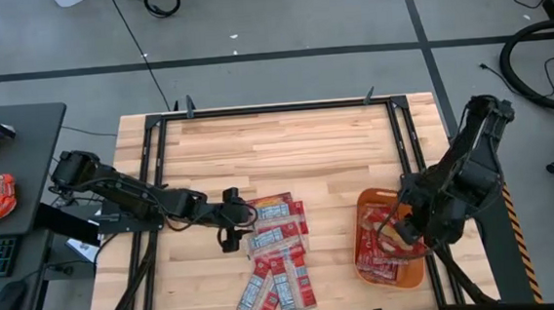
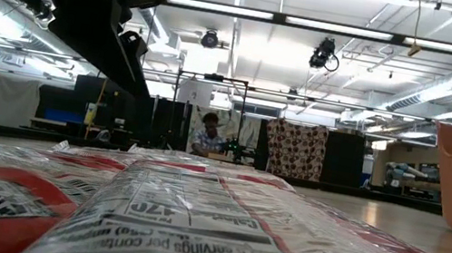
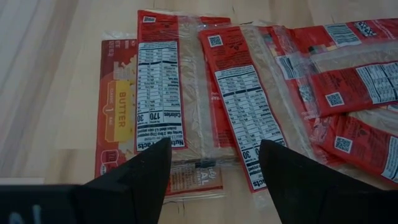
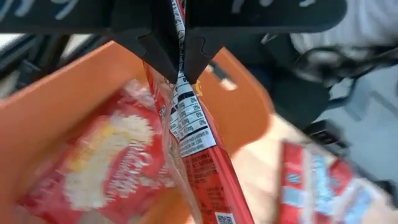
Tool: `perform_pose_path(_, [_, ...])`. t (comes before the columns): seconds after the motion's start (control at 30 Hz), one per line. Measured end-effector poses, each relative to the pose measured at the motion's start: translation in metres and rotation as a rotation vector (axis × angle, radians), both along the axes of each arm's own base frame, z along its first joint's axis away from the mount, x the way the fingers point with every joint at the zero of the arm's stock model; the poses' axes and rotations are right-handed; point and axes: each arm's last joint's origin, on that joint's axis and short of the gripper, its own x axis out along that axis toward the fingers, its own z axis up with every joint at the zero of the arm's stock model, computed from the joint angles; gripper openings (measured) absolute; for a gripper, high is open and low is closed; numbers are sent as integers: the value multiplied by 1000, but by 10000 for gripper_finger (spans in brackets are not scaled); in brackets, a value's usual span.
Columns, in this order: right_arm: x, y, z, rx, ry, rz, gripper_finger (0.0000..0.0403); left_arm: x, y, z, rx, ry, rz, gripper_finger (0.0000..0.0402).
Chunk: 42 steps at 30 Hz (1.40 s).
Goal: Sort popcorn bags into baskets
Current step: Put the red popcorn bag into the orange bin
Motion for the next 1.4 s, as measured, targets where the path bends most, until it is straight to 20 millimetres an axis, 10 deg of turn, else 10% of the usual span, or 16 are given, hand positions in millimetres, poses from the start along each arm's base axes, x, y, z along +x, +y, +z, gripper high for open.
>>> perform_pose_path(0.6, [-1, -8, -10, 59, 79, -13, 119, 5, -3, 6, 16, -89, -49, 247])
perform_pose_path(0.9, [44, 0, -13, -364, -362, 260, 118, 8, -7, 10, 59, -139, -122, 247])
perform_pose_path(1.4, [153, 26, -73, -795, -466, 711, 118, 24, 6, -29, -144, 52, -29, 247])
